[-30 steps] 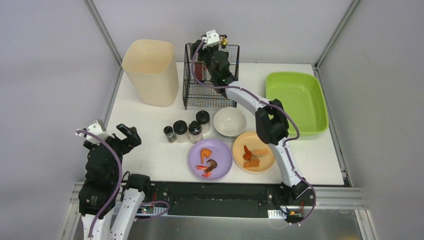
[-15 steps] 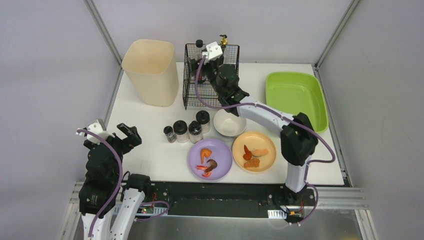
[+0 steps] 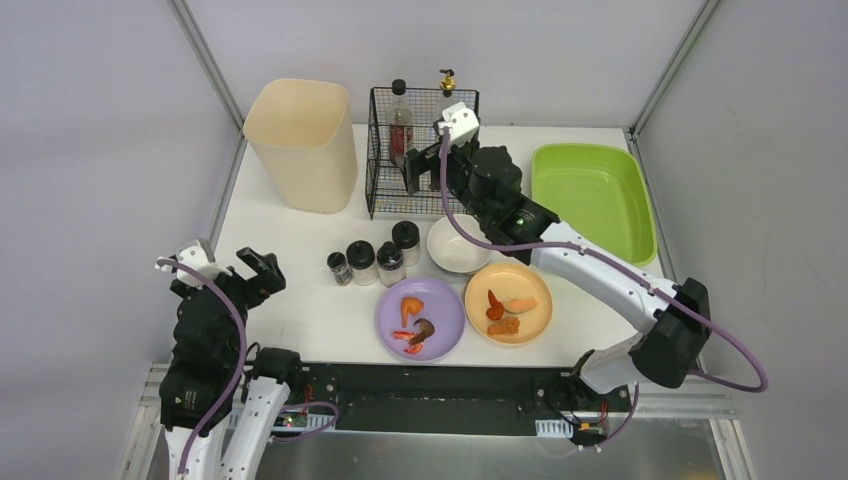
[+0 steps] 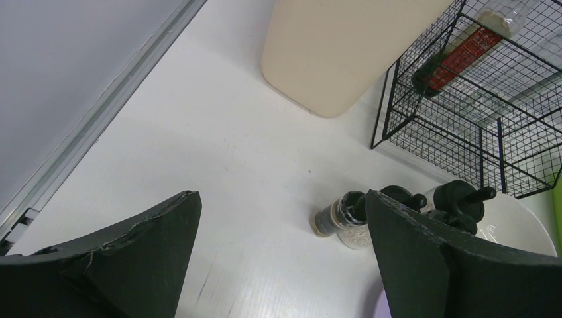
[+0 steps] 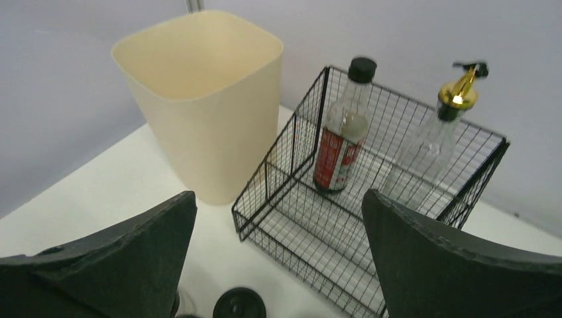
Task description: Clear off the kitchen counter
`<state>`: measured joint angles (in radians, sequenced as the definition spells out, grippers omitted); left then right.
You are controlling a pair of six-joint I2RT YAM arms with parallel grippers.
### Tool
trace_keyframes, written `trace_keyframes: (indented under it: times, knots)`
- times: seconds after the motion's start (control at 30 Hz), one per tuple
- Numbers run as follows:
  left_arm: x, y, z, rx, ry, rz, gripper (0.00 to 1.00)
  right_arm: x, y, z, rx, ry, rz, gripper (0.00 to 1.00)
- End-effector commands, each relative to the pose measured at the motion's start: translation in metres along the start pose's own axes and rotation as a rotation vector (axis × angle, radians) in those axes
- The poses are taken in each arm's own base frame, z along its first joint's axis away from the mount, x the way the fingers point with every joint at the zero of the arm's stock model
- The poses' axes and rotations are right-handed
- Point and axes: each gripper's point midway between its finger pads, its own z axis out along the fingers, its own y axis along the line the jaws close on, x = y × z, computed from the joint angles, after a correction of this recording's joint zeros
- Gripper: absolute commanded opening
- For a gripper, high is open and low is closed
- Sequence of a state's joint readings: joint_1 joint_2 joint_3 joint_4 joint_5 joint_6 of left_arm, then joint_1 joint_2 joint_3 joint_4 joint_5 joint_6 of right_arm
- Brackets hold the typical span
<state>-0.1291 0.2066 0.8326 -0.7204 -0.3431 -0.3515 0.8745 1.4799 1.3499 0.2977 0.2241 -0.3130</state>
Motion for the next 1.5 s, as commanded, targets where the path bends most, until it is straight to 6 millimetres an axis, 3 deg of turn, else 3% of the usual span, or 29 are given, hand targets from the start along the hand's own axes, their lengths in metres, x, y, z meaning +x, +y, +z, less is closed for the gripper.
trace_keyframes:
  times: [0.0,0.23,0.47,0.67,1.0,1.47]
  knots:
    - [-0.001,-0.009,0.006,0.028,0.010,0.001,0.99,0.031,0.000,-0.027,0.012,0.142,0.074,0.99]
    - [0.004,-0.015,0.009,0.056,0.039,0.010,0.97,0.075,0.008,-0.042,0.011,0.296,0.171,0.99]
    - [0.006,-0.017,0.010,0.062,0.050,0.013,0.97,0.125,0.007,-0.026,0.120,0.433,0.251,0.98]
    - [0.006,-0.018,0.010,0.070,0.054,0.013,0.96,0.154,0.015,-0.003,0.173,0.493,0.322,0.97]
    - [0.006,-0.019,0.010,0.071,0.059,0.013,0.99,0.194,0.025,0.018,0.240,0.570,0.284,0.96]
    - [0.007,-0.022,0.010,0.087,0.064,0.018,0.99,0.230,0.038,0.013,0.260,0.648,0.213,0.96]
